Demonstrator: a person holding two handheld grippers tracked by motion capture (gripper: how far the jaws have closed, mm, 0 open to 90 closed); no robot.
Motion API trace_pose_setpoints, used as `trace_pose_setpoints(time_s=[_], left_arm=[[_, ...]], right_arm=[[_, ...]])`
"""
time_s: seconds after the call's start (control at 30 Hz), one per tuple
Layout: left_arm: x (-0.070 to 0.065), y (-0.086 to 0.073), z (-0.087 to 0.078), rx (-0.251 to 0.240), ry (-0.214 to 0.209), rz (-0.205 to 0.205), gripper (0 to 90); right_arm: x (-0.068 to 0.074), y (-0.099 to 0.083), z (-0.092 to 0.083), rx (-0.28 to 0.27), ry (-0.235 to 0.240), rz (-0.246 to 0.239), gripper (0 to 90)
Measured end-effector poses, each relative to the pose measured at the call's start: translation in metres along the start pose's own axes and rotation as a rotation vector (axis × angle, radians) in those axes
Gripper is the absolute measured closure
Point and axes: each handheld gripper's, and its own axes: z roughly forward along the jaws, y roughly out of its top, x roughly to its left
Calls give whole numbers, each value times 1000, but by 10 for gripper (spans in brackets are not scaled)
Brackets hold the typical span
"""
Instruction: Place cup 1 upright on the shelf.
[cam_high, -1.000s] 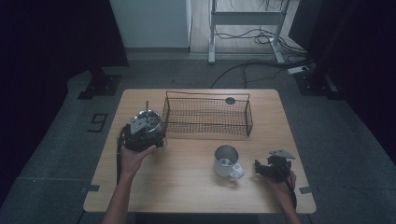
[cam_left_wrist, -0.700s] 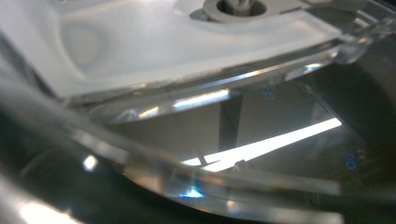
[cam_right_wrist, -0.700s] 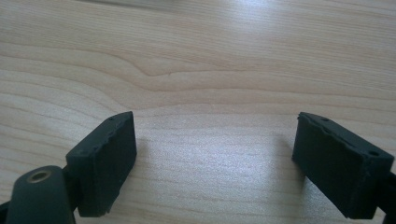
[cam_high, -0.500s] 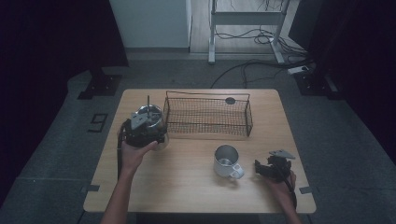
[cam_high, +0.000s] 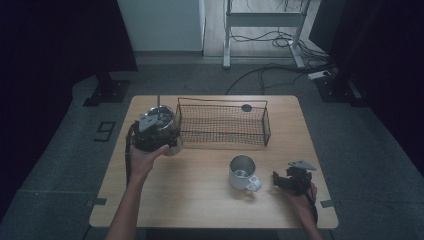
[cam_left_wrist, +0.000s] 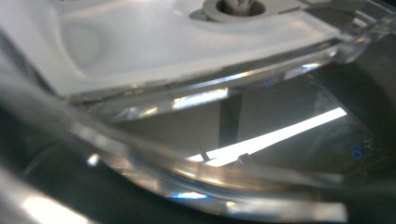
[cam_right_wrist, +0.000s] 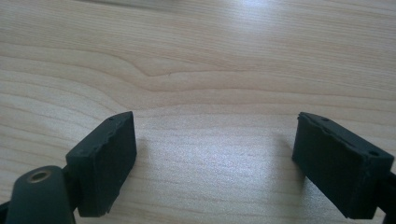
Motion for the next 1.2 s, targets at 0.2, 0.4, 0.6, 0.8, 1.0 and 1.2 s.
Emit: trace_pose_setpoints(time_s=[0.2,0.4,0.6,0.8,1.0,1.2], left_arm=[[-3,5,2,-1,11,1,41],[-4,13,9,-1,10,-5,42],[-7,18,15,1,4,4,42],[-11,22,23,7,-3,2,42],[-16,29,30,5,-9,5,42],[-21,34,36,10,-8,13,42]], right_arm=[[0,0,0,-1,1,-1,135],[0,0,0,-2,2,-2,136],[0,0,0,0,2,-3,136],[0,0,0,1,3,-3,136],[0,0,0,-3,2,-4,138],[0,0,0,-3,4,-5,139]])
